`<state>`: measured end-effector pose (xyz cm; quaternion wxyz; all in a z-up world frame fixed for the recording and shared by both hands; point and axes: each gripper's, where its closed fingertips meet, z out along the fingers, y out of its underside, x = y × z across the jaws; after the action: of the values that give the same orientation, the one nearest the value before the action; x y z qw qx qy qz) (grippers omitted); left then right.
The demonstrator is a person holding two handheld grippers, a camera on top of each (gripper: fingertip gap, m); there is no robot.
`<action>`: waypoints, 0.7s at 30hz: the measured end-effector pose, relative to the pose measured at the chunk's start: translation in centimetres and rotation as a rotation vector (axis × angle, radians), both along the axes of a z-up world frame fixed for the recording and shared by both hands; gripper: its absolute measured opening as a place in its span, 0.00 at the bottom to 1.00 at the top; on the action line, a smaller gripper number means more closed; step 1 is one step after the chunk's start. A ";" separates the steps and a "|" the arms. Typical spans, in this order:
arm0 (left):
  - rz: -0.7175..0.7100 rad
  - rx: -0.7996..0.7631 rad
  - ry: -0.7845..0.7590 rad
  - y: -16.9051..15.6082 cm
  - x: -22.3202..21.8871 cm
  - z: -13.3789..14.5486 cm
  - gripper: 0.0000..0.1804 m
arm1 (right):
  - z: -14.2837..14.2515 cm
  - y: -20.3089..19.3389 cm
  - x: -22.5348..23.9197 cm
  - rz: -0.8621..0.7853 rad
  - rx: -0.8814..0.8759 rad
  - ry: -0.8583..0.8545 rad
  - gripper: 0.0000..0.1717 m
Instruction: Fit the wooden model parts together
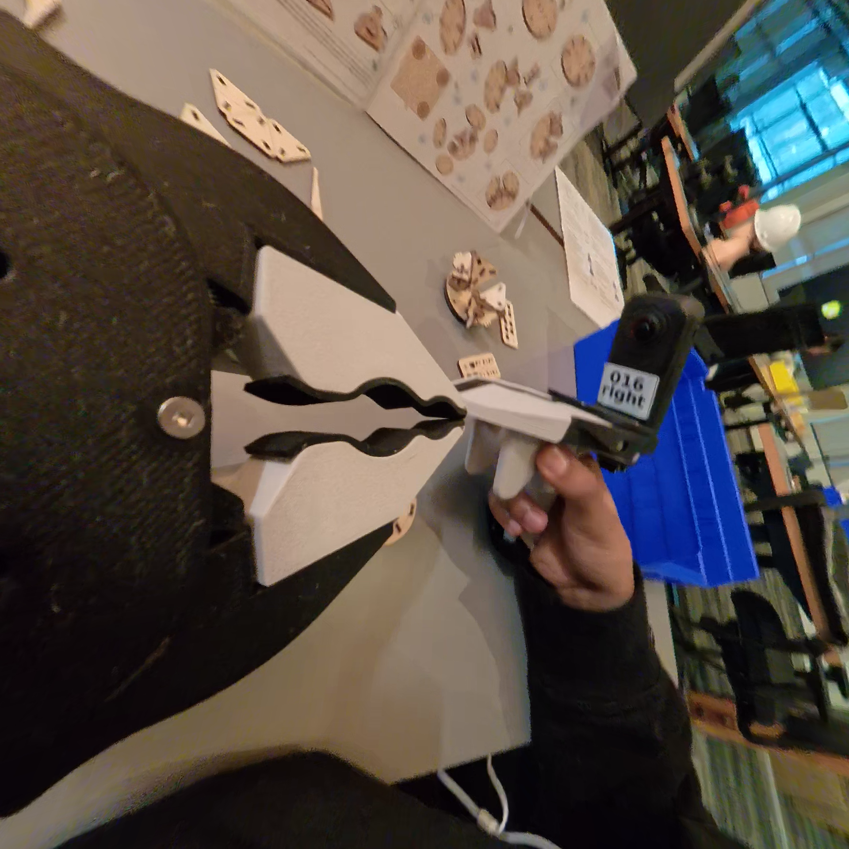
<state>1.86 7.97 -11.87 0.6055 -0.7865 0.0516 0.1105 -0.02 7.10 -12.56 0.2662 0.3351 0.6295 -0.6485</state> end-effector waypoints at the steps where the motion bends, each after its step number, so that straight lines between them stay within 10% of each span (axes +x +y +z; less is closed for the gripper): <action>1: 0.046 0.001 0.026 -0.1 -0.6 0.1 0.00 | 0.3 0.0 0.1 0.008 -0.024 0.000 0.00; 21: 0.001 0.080 -0.077 -0.5 -0.5 1.3 0.01 | 2.7 -0.2 0.9 0.062 -0.211 -0.037 0.00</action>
<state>1.34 7.51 -10.60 0.6378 -0.7655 0.0233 0.0824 0.90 6.93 -9.88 0.3316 0.2976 0.5627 -0.6963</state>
